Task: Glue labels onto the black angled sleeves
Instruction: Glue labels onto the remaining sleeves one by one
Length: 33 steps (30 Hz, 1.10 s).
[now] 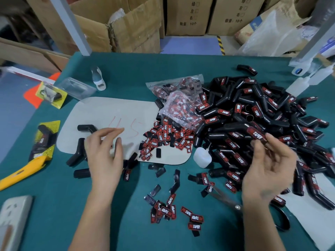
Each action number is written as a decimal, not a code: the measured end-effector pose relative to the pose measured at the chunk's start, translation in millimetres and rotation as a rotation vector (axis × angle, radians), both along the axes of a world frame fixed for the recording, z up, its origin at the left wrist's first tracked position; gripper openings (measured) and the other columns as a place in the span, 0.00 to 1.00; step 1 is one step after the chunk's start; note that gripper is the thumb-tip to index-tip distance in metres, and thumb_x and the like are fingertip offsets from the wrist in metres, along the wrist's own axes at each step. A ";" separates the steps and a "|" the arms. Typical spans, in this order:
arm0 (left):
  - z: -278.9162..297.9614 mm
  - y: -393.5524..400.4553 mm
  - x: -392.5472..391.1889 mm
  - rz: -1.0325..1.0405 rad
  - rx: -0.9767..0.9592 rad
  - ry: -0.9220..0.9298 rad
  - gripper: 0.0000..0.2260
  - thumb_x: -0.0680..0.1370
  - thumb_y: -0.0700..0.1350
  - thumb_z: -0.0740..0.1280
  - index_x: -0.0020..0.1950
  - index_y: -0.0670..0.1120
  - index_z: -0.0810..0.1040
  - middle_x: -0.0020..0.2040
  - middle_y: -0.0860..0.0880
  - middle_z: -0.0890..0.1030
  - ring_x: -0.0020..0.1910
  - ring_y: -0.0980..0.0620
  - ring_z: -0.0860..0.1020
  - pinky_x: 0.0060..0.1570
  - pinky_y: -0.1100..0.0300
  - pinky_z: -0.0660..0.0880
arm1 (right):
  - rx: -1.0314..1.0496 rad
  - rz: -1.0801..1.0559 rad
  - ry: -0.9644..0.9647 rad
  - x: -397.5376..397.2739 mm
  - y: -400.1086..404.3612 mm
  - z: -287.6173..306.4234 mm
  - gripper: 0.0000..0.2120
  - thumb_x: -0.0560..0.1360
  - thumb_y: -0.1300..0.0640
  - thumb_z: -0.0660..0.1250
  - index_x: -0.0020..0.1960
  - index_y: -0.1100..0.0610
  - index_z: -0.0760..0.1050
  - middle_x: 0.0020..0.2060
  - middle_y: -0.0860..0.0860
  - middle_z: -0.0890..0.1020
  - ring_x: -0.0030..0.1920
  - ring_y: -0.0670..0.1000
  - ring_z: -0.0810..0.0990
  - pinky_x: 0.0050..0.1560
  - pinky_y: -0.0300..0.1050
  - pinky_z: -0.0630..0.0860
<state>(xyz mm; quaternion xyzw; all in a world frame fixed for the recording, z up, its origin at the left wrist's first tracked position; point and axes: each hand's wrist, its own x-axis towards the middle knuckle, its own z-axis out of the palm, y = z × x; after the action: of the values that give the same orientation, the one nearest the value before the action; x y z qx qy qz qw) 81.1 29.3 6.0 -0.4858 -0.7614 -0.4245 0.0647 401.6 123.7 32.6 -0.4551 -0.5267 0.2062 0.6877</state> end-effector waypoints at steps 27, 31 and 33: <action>15.2 -2.8 70.7 -0.550 0.156 -1.177 0.12 0.86 0.45 0.60 0.68 0.54 0.76 0.57 0.42 0.83 0.51 0.38 0.86 0.39 0.50 0.83 | -0.176 0.226 -1.136 -20.6 -16.3 -9.6 0.14 0.71 0.49 0.80 0.52 0.49 0.79 0.38 0.32 0.64 0.39 0.54 0.79 0.32 0.42 0.67; 15.9 1.8 83.5 -0.678 0.082 -1.584 0.18 0.83 0.42 0.64 0.74 0.48 0.75 0.62 0.40 0.83 0.57 0.39 0.85 0.45 0.55 0.84 | -0.397 0.458 -0.730 -14.7 -17.4 -11.4 0.10 0.77 0.47 0.71 0.56 0.37 0.75 0.50 0.35 0.79 0.55 0.43 0.78 0.49 0.38 0.73; 16.0 3.0 84.3 -0.720 0.077 -1.677 0.20 0.81 0.40 0.68 0.74 0.45 0.75 0.63 0.40 0.82 0.61 0.38 0.84 0.50 0.54 0.84 | -0.577 0.680 -0.283 -16.2 -21.4 -5.2 0.10 0.77 0.46 0.71 0.57 0.37 0.77 0.56 0.42 0.82 0.58 0.44 0.81 0.55 0.36 0.76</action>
<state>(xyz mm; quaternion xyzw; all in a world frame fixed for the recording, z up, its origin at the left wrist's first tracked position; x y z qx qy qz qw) 165.4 32.3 22.0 -0.2237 -0.3466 -0.6579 -0.6301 385.4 102.3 27.4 -0.4527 -0.6557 0.4940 0.3479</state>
